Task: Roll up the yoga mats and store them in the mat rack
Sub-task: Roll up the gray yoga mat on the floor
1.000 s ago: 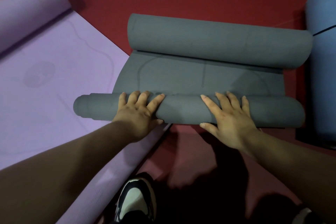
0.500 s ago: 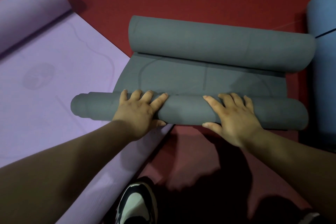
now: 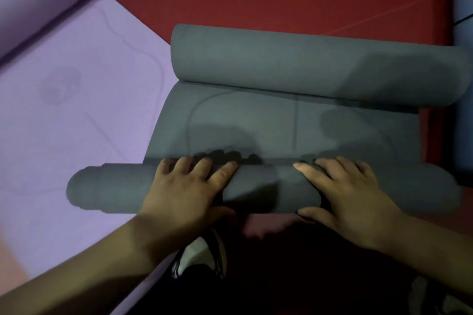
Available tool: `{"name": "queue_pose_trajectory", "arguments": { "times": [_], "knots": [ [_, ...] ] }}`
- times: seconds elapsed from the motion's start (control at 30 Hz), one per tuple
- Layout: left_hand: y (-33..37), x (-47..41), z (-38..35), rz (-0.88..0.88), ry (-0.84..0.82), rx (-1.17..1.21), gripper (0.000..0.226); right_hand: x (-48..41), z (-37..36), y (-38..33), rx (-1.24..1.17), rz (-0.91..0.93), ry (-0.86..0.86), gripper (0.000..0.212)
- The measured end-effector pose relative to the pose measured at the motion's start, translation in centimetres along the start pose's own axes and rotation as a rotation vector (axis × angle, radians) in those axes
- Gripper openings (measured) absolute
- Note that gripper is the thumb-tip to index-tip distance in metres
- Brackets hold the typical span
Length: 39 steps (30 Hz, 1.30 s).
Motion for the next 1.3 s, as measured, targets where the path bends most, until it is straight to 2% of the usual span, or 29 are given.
{"name": "queue_pose_trajectory", "arguments": {
  "times": [0.37,0.57,0.73,0.87,0.97,1.17,1.3],
  "knots": [
    [0.6,1.8,-1.5,-0.005,-0.13,0.011,0.083,1.0,-1.7,-1.5,0.027,-0.024,-0.125,0.084],
    [-0.3,1.0,-3.4,0.009,-0.198,0.029,0.086,0.2,-3.3,-2.5,0.026,-0.064,-0.028,0.09],
    [-0.8,0.6,-4.3,0.001,-0.178,0.033,0.087,-0.6,-3.9,-2.4,0.031,-0.057,0.018,0.086],
    [-0.7,0.8,-4.1,0.005,-0.069,0.057,0.083,-1.2,-3.5,-2.2,0.009,-0.062,0.015,0.083],
    [0.4,1.6,-4.0,0.077,0.004,0.081,0.079,-1.8,-3.1,-1.8,-0.006,-0.07,-0.008,0.084],
    [0.5,1.2,-5.3,0.122,-0.056,0.093,0.081,-3.1,-2.6,-1.5,0.003,-0.07,-0.093,0.089],
    [-0.9,0.2,-5.0,0.11,-0.098,0.114,0.082,-3.0,-2.3,-2.0,0.003,-0.084,-0.012,0.084]
  ]
}}
Point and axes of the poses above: each hand's wrist, its own x-axis away from the middle knuckle, its own z-axis out of the back of the hand, y = z × x, the point moved 1 cm from there along -x, towards the middle knuckle
